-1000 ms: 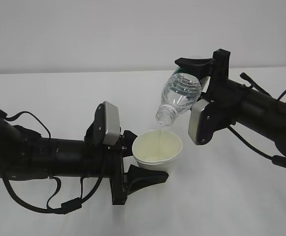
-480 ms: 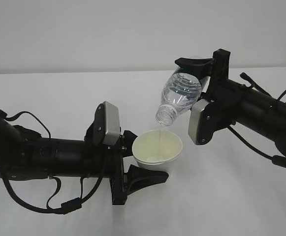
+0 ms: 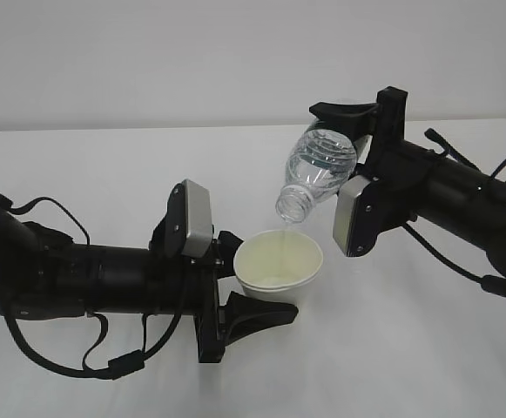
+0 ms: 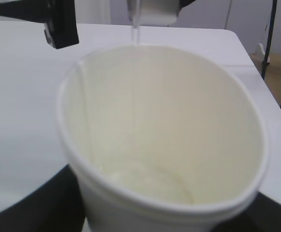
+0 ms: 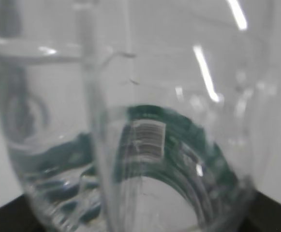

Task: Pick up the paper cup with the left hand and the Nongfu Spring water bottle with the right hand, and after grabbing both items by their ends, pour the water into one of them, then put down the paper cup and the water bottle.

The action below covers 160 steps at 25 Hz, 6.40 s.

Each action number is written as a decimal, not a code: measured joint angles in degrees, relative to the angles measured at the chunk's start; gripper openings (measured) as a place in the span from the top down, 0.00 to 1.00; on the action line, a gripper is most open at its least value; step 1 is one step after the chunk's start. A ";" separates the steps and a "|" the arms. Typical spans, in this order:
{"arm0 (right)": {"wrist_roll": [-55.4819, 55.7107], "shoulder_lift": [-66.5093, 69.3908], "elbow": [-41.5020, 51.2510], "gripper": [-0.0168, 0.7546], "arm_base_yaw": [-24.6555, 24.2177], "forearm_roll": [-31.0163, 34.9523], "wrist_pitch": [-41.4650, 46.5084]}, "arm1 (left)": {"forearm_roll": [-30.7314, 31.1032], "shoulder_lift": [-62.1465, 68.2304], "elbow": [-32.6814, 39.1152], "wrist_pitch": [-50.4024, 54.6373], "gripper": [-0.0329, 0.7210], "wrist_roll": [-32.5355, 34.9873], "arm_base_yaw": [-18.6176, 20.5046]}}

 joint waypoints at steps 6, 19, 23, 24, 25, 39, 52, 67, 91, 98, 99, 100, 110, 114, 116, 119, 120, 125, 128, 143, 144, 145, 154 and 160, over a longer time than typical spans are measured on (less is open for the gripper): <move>0.00 0.00 0.00 0.35 0.00 0.00 0.00 | 0.00 0.00 0.00 0.00 0.32 0.00 0.00; 0.00 0.00 0.00 0.35 0.00 0.00 0.00 | 0.00 0.00 0.00 0.00 0.32 0.00 0.00; 0.00 0.00 0.00 0.35 0.00 0.00 0.00 | 0.00 0.00 0.00 0.00 0.32 0.00 0.00; 0.00 0.00 0.00 0.35 0.00 0.00 0.00 | 0.00 0.00 0.00 0.00 0.32 0.00 0.00; 0.00 0.00 0.00 0.35 0.00 0.00 0.00 | 0.00 0.00 0.00 0.00 0.32 0.00 0.00; -0.87 0.00 0.00 0.35 0.00 0.00 0.00 | 0.00 0.00 0.00 0.00 0.32 -0.09 0.00; -1.15 0.00 0.00 0.35 0.00 0.00 0.00 | 0.00 0.00 0.00 0.00 0.32 -0.09 0.00; -1.28 0.00 0.00 0.35 0.00 0.00 0.00 | 0.00 0.00 0.00 0.00 0.32 -0.09 0.00; -1.96 0.00 0.00 0.35 0.00 0.00 -0.10 | 0.00 0.00 0.00 0.00 0.32 -0.09 0.00; -2.20 0.00 0.00 0.35 0.00 0.00 -0.10 | 0.00 0.00 0.00 0.00 0.32 -0.09 0.00; -2.20 0.00 0.00 0.35 0.00 0.00 -0.10 | 0.00 0.00 0.00 0.00 0.32 -0.09 0.00; -2.20 0.00 0.00 0.35 0.00 0.00 -0.10 | 0.00 0.00 0.00 0.00 0.32 -0.09 0.00; -2.41 0.00 0.00 0.35 0.00 0.00 -0.10 | 0.00 0.00 0.00 0.00 0.32 -0.09 0.00; -2.41 0.00 0.00 0.35 0.00 0.00 -0.10 | 0.00 0.00 0.00 0.04 0.32 -0.09 0.00; -2.52 0.00 0.00 0.35 0.00 0.00 -0.10 | 0.00 0.00 0.00 0.04 0.32 -0.09 0.00; -2.52 0.00 0.00 0.35 0.00 0.00 -0.10 | 0.00 0.00 0.00 0.04 0.32 -0.09 0.00; -2.52 0.00 0.00 0.35 0.00 0.00 -0.10 | 0.00 0.00 0.00 0.04 0.32 -0.09 0.00; -2.52 0.00 0.00 0.35 0.00 0.00 -0.10 | 0.00 0.00 0.00 0.04 0.32 -0.09 0.00; -2.73 0.00 0.00 0.35 0.00 0.00 -0.10 | 0.00 0.00 0.00 0.04 0.32 -0.09 0.00; -2.84 0.00 0.00 0.35 0.00 0.00 -0.24 | 0.09 0.00 0.00 0.13 0.32 -0.13 0.00; -2.84 0.00 0.00 0.35 0.00 0.00 -0.24 | 0.09 0.00 0.00 0.13 0.32 -0.13 0.00; -2.84 0.00 0.00 0.35 0.00 0.00 -0.24 | 0.09 0.00 0.00 0.13 0.32 -0.13 0.00; -2.84 0.00 0.00 0.35 0.00 0.00 -0.37 | 0.09 0.00 0.00 0.13 0.32 -0.13 0.00; -2.95 0.00 0.00 0.35 0.00 0.00 -0.37 | 0.09 0.00 0.00 0.13 0.32 -0.35 0.00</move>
